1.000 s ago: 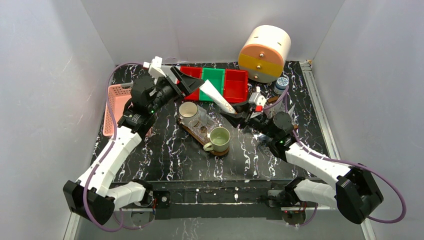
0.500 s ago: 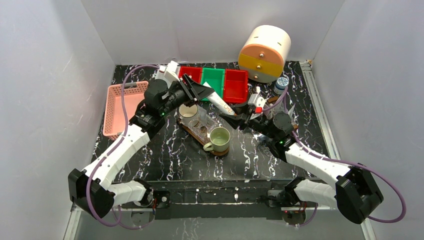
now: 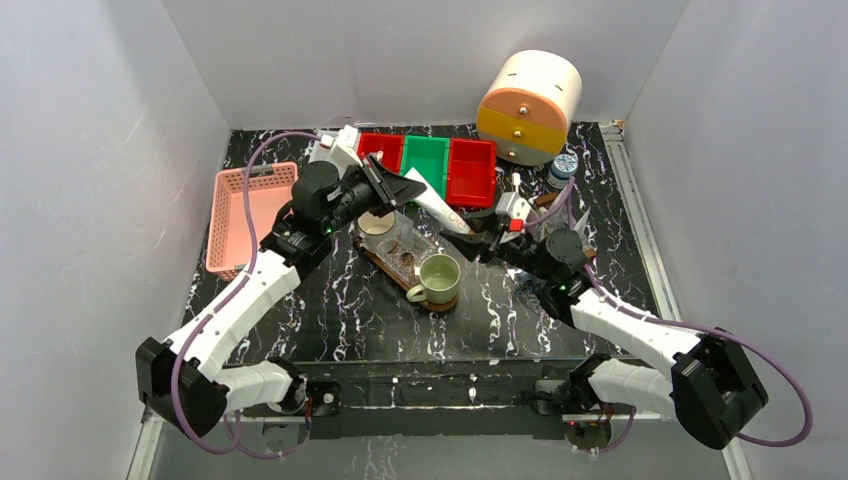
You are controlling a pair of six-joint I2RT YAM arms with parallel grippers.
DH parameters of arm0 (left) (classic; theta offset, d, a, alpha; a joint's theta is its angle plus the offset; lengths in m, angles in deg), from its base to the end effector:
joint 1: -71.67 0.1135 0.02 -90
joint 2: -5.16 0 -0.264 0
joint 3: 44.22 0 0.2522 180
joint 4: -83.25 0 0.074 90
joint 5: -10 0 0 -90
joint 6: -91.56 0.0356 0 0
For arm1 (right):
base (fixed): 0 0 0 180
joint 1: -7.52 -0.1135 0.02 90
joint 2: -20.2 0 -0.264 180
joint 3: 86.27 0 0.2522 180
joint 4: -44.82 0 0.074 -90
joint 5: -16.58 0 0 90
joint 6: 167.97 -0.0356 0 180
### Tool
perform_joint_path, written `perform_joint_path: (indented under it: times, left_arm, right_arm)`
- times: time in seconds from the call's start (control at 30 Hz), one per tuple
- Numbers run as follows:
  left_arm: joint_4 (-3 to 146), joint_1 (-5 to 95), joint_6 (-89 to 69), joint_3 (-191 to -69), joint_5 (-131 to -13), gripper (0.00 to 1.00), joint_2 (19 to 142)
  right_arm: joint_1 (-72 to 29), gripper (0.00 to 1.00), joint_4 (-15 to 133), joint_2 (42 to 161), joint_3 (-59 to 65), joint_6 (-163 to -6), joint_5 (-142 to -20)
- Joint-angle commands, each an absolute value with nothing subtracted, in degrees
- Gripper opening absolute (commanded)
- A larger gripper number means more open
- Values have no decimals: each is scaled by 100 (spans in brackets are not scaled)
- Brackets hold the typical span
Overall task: Prepare toiletry sets of a toothbrush and toothpaste on the tray
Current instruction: Pick up the toothpaste from the storage box, then place the toothpaste in the toothpaste holder.
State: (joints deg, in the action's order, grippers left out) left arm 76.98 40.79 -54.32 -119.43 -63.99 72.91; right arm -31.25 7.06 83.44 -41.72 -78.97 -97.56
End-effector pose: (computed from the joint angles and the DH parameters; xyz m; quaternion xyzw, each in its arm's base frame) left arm 0.2338 -0.1513 0.3928 -0.0528 0.6980 -0.5567 0.4473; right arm 0.1785 0.1621 0.3032 -0.3448 0.4817 0.3850 0.7077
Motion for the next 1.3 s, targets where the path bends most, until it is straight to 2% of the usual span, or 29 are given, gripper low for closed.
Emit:
perform_joint_path:
  times: [0.0, 0.07, 0.1, 0.2, 0.3, 0.43, 0.67, 1.27]
  left_arm:
    - [7514, 4077, -4843, -12160, -6717, 0, 6949]
    - [7404, 4069, -4619, -12230, -6830, 0, 6920]
    - [7372, 4057, -4525, -12258, -6898, 0, 6907]
    - [7282, 3977, -4289, -12341, -7019, 0, 6910]
    - [7096, 3833, -4019, -12452, -7200, 0, 6931]
    - [6746, 3584, -3591, -12595, -7602, 0, 6945]
    - [6300, 2987, -2831, -12778, -8497, 0, 7031]
    - [5693, 1621, -1489, -13085, -10548, 0, 7420]
  right_arm:
    - [-3157, 34, 703, 7990, -4259, -7806, -9771]
    - [-3155, 43, 936, 7833, -4290, -7810, -9688]
    - [-3152, 53, 1039, 7754, -4324, -7824, -9609]
    - [-3153, 71, 1248, 7481, -4466, -7857, -9355]
    - [-3154, 82, 1539, 7226, -4542, -7909, -9003]
    - [-3157, 91, 2173, 6924, -4474, -8034, -8501]
    - [-3151, 99, 3291, 6528, -4168, -8272, -7546]
    - [-3151, 99, 4330, 5804, -3999, -8538, -5541]
